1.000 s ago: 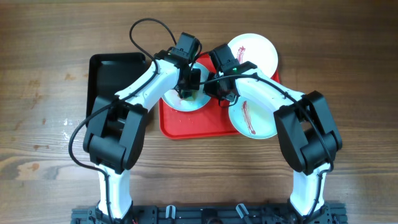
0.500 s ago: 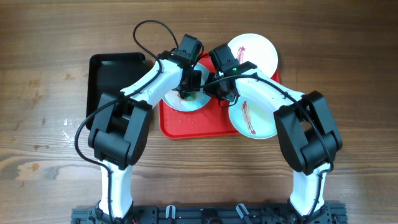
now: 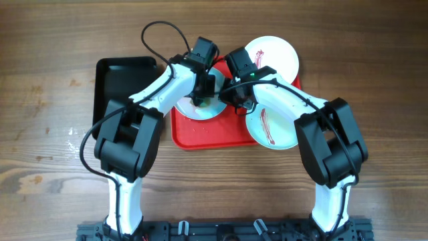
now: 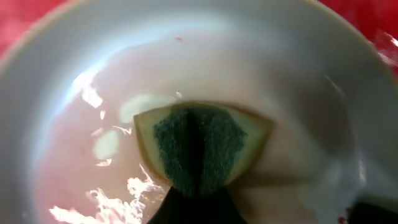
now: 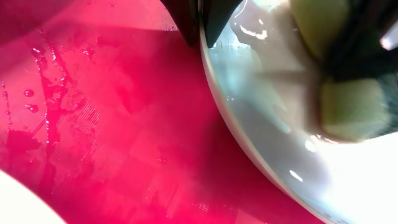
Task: Clean dirty plates on tray and stack at the side
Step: 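Continue scrubbing the plate with the sponge, right gripper holding rim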
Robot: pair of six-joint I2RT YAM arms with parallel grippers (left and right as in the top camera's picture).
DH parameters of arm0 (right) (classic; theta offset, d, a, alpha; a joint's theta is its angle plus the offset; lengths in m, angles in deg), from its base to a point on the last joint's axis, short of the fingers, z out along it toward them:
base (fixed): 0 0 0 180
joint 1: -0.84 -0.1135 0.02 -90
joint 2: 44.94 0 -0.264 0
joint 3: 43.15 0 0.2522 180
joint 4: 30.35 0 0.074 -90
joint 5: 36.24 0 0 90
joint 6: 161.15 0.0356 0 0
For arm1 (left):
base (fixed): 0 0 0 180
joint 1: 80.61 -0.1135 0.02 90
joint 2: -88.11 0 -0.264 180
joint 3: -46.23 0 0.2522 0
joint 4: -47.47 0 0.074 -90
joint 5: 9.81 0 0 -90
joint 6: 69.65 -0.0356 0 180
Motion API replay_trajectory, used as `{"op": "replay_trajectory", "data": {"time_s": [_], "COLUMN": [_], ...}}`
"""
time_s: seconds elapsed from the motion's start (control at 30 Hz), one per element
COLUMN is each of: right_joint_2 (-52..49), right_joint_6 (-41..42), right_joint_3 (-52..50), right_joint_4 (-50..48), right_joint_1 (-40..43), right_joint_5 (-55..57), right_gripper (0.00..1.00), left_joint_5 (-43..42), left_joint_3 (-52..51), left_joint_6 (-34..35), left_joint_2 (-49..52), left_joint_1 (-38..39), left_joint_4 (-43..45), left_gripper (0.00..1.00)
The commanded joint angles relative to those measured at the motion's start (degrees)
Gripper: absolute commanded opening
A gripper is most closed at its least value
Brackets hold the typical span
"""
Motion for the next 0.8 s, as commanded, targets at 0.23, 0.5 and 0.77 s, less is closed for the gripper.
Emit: {"op": "replay_trajectory", "data": {"time_s": [0.23,0.5,0.77], "right_joint_2": [-2.3,-2.3,-2.3], "right_joint_6": [-1.1,-1.2,-1.1], "right_joint_3": [-0.6,-0.6,-0.6], "right_joint_4": [0.1,0.0,0.0], "right_joint_1": [0.2,0.2,0.2], "right_joint_5": [1.6,1.3,1.1], "right_gripper": [0.04,0.04,0.04], "left_joint_5": [2.9,-13.0,-24.0], "left_joint_3": [-1.2,-1.2,-1.2], "left_joint_6": [5.0,-5.1,-9.5], "left_joint_2": [4.3,4.3,4.3], "left_joint_1": [-5.6,-2.3,-1.6], "left_joint_4": [-13.9,-21.9,-13.3], "left_gripper": [0.04,0.04,0.04]}}
